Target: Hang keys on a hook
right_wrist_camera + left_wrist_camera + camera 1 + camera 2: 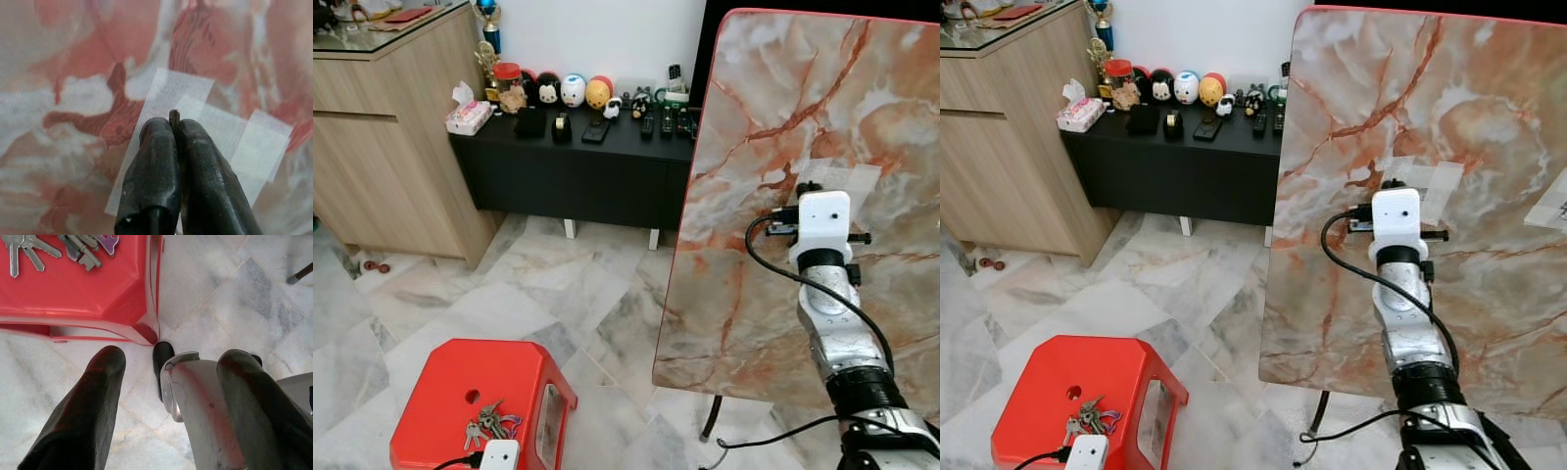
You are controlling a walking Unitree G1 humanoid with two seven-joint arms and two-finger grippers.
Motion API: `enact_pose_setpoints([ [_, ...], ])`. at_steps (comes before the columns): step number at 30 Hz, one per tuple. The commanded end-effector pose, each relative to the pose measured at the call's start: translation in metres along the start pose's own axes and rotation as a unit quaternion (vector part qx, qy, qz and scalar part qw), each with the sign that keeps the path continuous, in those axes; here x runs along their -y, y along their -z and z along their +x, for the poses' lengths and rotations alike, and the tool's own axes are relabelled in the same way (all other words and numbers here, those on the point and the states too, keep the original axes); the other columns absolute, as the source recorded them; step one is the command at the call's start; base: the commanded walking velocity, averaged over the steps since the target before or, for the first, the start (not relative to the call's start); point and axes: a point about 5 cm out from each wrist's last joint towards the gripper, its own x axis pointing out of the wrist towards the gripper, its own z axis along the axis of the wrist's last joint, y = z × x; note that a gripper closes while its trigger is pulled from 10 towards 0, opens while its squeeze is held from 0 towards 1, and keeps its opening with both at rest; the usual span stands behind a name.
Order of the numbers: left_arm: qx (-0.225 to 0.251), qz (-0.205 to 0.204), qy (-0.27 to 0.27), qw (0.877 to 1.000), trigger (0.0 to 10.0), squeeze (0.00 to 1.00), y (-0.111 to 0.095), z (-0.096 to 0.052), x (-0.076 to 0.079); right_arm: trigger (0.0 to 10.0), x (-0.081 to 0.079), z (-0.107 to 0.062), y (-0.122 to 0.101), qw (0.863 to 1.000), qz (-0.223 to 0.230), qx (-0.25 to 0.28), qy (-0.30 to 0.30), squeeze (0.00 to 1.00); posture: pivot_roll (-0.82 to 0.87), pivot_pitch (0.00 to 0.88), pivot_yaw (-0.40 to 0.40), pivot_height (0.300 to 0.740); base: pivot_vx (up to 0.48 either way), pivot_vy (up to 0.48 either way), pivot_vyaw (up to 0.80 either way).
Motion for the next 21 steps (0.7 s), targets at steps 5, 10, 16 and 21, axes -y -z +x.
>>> enact_pose_setpoints([
  [5, -0.010, -0.002, -0.003, 1.000, 10.0, 0.00, 0.006, -0.001, -0.002, 10.0, 0.003, -0.005, -0.010, 0.998, -0.017, 0.054, -0.039, 0.00, 0.03, 0.000, -0.041, 0.740, 0.000, 0.000, 0.00],
  [10, -0.012, -0.002, -0.002, 1.000, 10.0, 0.00, 0.007, -0.002, -0.002, 10.0, 0.016, -0.007, -0.004, 0.998, -0.033, 0.047, -0.031, 0.00, 0.03, 0.000, -0.040, 0.740, 0.000, 0.000, 0.00],
  [16, -0.013, -0.001, -0.002, 1.000, 10.0, 0.00, 0.007, -0.001, -0.002, 10.0, 0.022, -0.010, -0.001, 0.999, -0.025, 0.037, -0.015, 0.00, 0.03, 0.000, -0.038, 0.740, 0.000, 0.000, 0.00],
  [21, -0.019, -0.002, -0.005, 1.000, 10.0, 0.00, 0.010, -0.003, -0.006, 10.0, 0.021, -0.013, 0.005, 0.999, -0.038, 0.023, -0.020, 0.00, 0.03, 0.000, -0.037, 0.740, 0.000, 0.000, 0.00],
])
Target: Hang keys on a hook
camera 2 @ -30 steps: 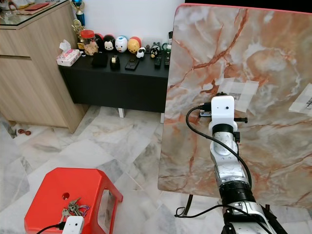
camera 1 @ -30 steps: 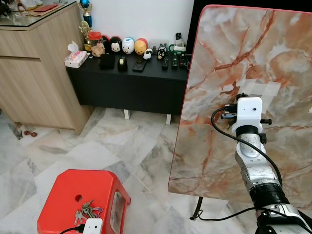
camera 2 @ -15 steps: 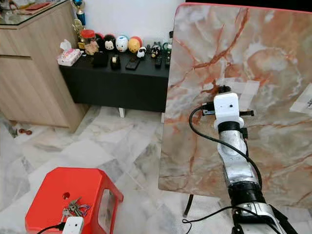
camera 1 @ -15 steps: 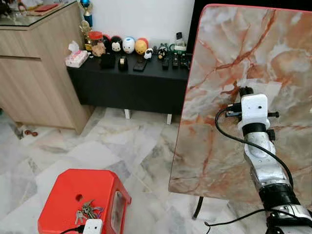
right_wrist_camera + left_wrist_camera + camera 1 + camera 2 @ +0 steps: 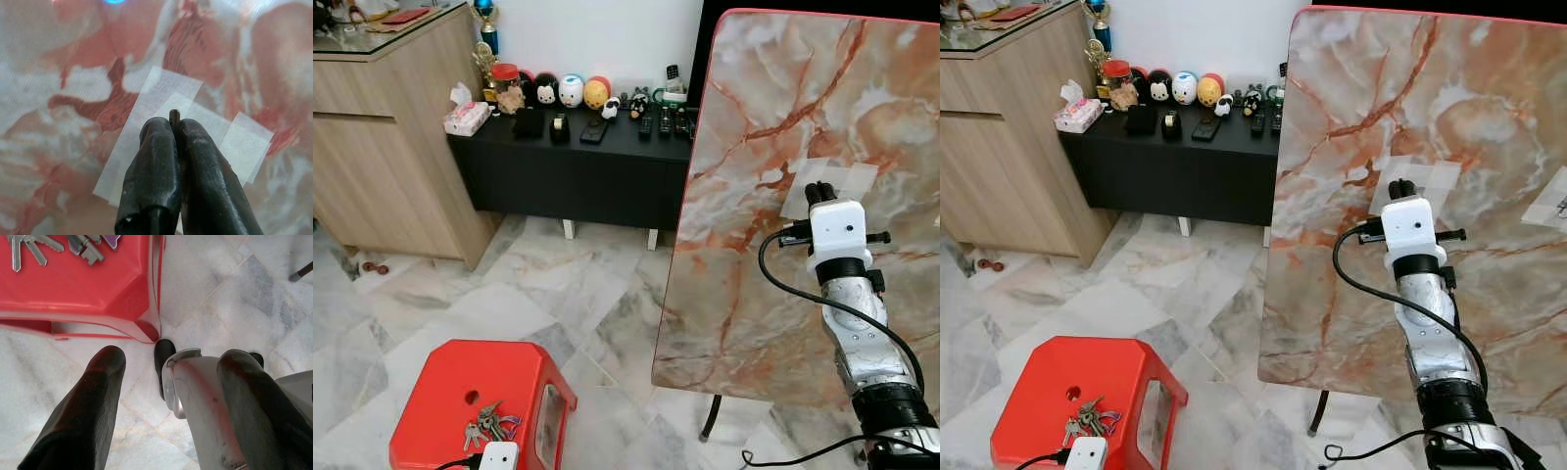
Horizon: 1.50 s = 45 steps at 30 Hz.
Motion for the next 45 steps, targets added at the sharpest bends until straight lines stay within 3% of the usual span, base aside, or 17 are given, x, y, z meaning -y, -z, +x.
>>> enact_pose_setpoints([
  [1, -0.014, -0.003, -0.004, 1.000, 10.0, 0.00, 0.0068, -0.0018, -0.0040, 10.0, 0.0047, -0.0002, -0.0028, 1.000, -0.004, 0.006, 0.006, 0.00, 0.03, 0.000, -0.037, 0.740, 0.000, 0.000, 0.00],
  [6, -0.018, -0.003, -0.007, 1.000, 10.0, 0.00, 0.0085, -0.0027, -0.0072, 10.0, 0.0057, 0.0003, 0.0022, 0.999, -0.051, -0.015, 0.004, 0.00, 0.03, 0.000, -0.035, 0.740, 0.000, 0.000, 0.00],
  [38, -0.027, -0.007, -0.012, 1.000, 10.0, 0.00, 0.0153, -0.0054, -0.0131, 10.0, 0.0029, 0.0075, 0.0030, 0.996, -0.063, -0.050, 0.049, 0.00, 0.03, 0.000, -0.033, 0.740, 0.000, 0.000, 0.00],
  [45, -0.023, -0.006, -0.008, 1.000, 10.0, 0.00, 0.0097, -0.0024, -0.0057, 10.0, 0.0069, 0.0079, 0.0026, 0.995, -0.062, -0.049, 0.067, 0.00, 0.03, 0.000, -0.033, 0.740, 0.000, 0.000, 0.00],
])
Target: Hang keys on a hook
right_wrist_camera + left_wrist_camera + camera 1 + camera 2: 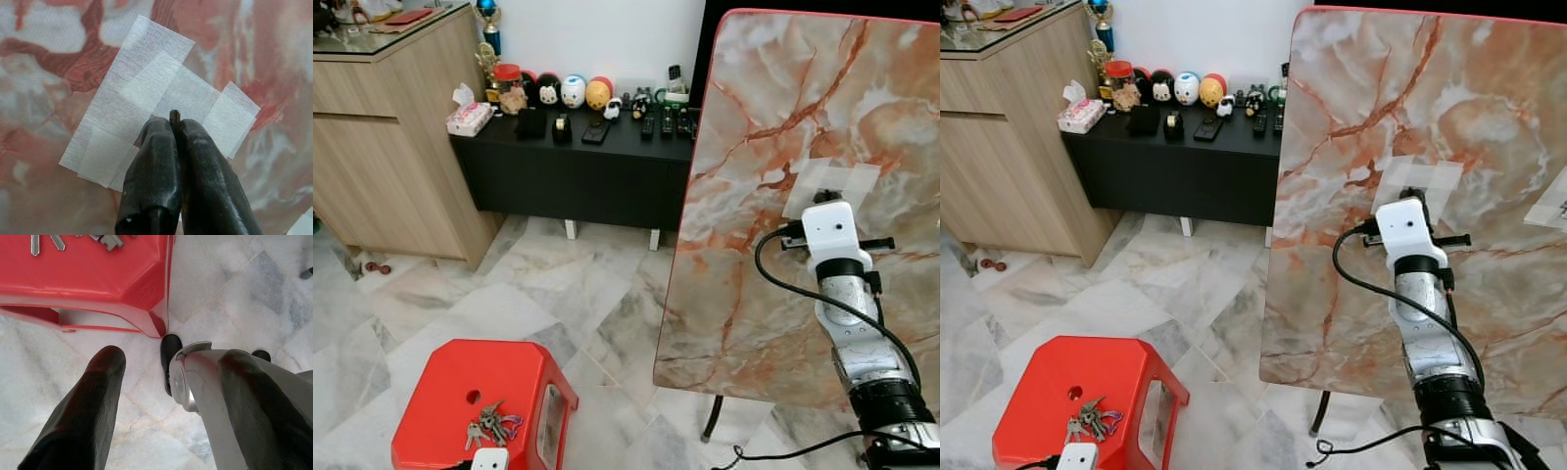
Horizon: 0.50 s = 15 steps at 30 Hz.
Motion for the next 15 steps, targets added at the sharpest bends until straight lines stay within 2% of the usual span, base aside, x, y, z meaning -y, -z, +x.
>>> enact_pose_setpoints([
  [1, -0.015, 0.000, 0.003, 1.000, 10.0, 0.00, 0.0045, -0.0001, 0.0024, 10.0, 0.0061, 0.0050, -0.0049, 1.000, 0.005, 0.004, 0.018, 0.00, 0.03, 0.000, -0.033, 0.740, 0.000, 0.000, 0.00],
  [15, -0.014, -0.001, 0.000, 1.000, 10.0, 0.00, 0.0040, -0.0001, 0.0014, 10.0, 0.0058, 0.0101, -0.0121, 1.000, 0.008, 0.020, 0.016, 0.00, 0.04, 0.003, -0.033, 0.740, 0.000, 0.000, 0.00],
])
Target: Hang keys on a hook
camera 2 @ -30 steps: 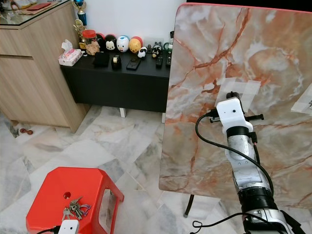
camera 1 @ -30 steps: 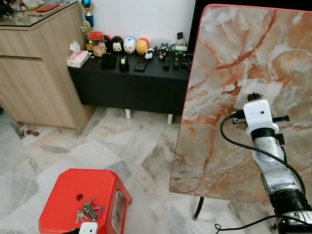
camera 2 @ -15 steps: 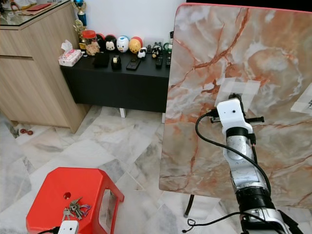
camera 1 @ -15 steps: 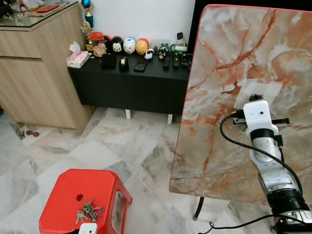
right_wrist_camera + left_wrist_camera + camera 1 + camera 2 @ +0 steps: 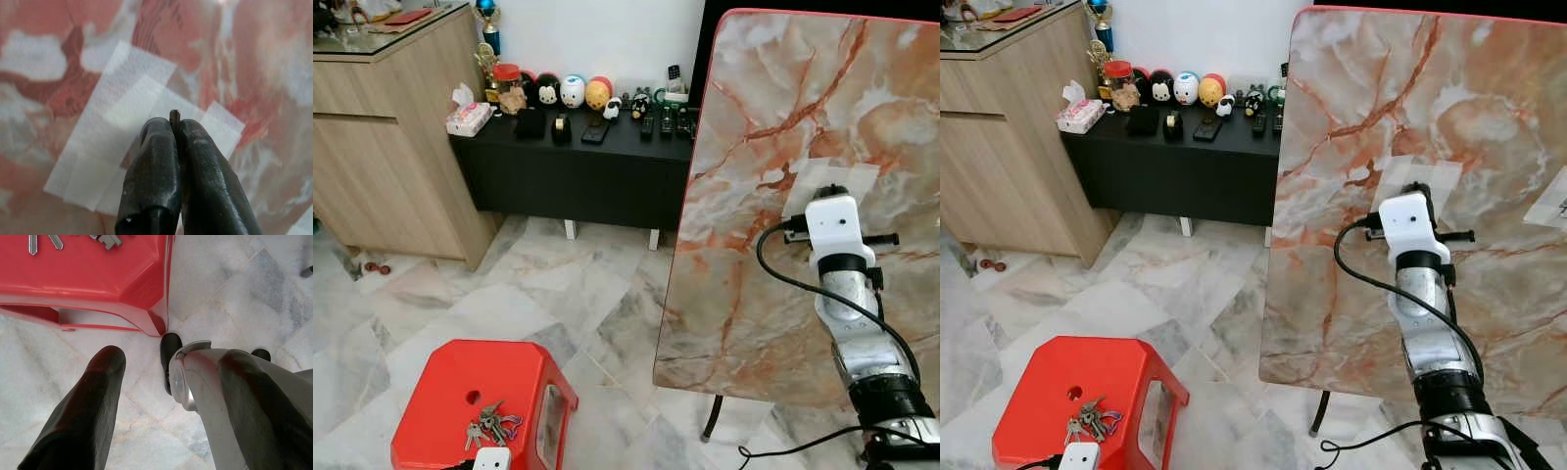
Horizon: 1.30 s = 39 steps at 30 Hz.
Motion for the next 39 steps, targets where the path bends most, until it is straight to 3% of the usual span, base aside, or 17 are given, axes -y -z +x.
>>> enact_pose_setpoints([
  [1, -0.010, 0.000, 0.001, 1.000, 10.0, 0.00, 0.0040, -0.0004, 0.0011, 10.0, 0.0034, 0.0037, -0.0021, 1.000, 0.002, 0.004, 0.003, 0.00, 0.04, 0.003, -0.033, 0.740, 0.000, 0.000, 0.00],
  [39, -0.006, 0.000, 0.002, 1.000, 10.0, 0.00, 0.0022, 0.0000, 0.0014, 10.0, 0.0009, 0.0020, 0.0011, 1.000, 0.009, -0.010, 0.013, 0.00, 0.04, 0.011, -0.032, 0.740, 0.000, 0.000, 0.00],
])
